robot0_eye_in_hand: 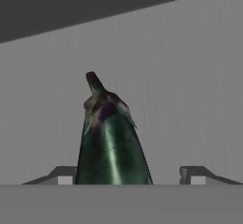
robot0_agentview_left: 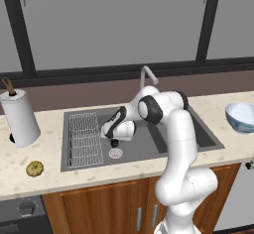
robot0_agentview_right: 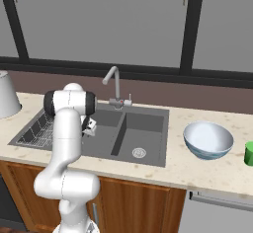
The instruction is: Remove the squash and eggplant from the sink. Then move the bowl and cup from the counter to the sink for washing.
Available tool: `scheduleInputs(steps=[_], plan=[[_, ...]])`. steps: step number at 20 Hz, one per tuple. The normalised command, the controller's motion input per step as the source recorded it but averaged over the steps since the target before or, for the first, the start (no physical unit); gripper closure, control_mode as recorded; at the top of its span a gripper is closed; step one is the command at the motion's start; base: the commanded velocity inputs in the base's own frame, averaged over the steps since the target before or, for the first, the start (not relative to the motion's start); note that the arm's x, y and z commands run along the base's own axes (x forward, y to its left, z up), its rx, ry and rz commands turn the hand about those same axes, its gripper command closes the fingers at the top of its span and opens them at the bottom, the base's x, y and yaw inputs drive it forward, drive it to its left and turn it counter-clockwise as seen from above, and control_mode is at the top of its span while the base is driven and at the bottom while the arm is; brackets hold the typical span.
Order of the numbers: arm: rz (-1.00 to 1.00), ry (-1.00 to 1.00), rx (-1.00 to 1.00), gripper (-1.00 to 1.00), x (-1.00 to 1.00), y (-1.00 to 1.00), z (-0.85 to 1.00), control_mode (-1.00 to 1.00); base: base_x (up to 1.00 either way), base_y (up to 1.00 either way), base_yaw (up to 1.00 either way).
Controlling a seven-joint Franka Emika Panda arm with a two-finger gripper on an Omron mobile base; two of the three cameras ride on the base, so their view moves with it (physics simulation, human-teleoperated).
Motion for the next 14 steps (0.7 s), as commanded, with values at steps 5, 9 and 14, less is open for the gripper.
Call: scheduleInputs(steps=[5, 9, 14], plan=[[0.0, 0.06, 0.01, 1.0, 0.0, 0.11, -0.22, -1.0, 0.0, 0.0, 0.0], [0.0, 0.01, 0.0, 1.0, 0.0, 0.11, -0.2, -1.0, 0.0, 0.0, 0.0], [0.0, -0.01, 0.0, 1.0, -0.06, 0.02, -0.04, -1.0, 0.0, 0.0, 0.0]])
